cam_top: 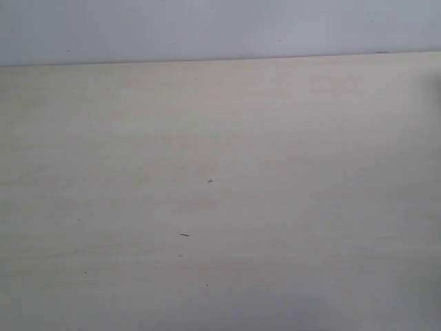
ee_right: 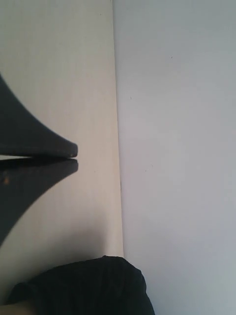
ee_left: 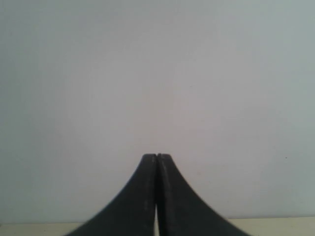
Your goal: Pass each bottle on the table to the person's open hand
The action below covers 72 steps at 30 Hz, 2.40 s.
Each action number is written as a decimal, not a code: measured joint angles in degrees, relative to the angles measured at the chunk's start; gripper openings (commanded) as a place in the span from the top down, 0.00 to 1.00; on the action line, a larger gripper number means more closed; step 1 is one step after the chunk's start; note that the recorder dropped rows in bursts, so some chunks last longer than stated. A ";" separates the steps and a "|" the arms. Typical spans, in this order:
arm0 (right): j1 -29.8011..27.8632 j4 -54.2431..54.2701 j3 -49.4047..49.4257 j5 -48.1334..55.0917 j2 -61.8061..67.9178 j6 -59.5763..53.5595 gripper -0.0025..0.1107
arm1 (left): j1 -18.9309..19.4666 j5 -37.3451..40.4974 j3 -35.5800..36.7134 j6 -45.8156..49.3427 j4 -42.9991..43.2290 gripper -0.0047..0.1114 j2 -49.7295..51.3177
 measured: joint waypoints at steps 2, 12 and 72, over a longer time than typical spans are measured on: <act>0.00 0.00 0.00 0.00 0.00 0.00 0.98 | 0.00 0.00 0.52 0.00 0.00 0.96 -1.41; 0.00 0.00 0.00 0.00 0.00 0.00 0.98 | 0.00 6.98 4.67 0.15 0.00 0.96 -14.17; 0.00 0.00 0.00 0.00 0.00 0.00 0.98 | 0.00 57.06 4.92 0.15 -7.36 0.96 -30.10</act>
